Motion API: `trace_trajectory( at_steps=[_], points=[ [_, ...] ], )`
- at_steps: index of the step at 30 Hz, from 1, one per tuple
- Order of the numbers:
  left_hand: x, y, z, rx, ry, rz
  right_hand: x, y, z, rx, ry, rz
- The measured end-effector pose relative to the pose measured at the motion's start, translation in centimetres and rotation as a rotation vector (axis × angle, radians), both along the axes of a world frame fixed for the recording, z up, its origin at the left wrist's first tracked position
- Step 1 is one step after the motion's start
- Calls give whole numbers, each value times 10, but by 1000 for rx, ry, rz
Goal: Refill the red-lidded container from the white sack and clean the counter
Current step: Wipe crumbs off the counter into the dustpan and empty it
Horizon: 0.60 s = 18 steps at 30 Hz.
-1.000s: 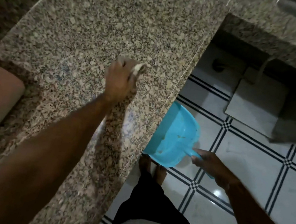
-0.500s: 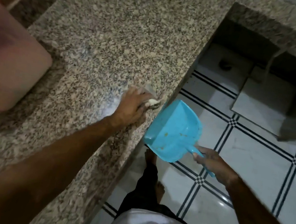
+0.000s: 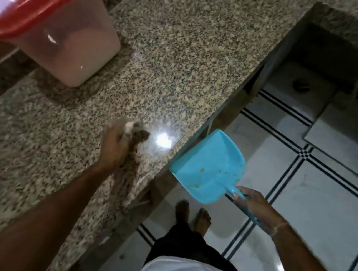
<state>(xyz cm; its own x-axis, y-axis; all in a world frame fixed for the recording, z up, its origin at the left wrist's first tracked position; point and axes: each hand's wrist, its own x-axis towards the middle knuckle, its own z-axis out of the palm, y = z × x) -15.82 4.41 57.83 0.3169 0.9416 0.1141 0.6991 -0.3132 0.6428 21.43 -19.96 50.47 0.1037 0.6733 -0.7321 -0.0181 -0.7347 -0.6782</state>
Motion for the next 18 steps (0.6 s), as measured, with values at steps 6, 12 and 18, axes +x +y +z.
trace_trajectory(
  at_steps=[6, 12, 18],
  points=[
    [-3, 17, -26, -196, 209, 509, -14, 3, -1, -11, -22, 36],
    [68, -42, -26, -176, 247, 154, -43, 11, 6, -16, -43, 33],
    [-12, -46, 0, -209, 157, 673, -53, 13, 26, 18, -163, 30]
  ],
)
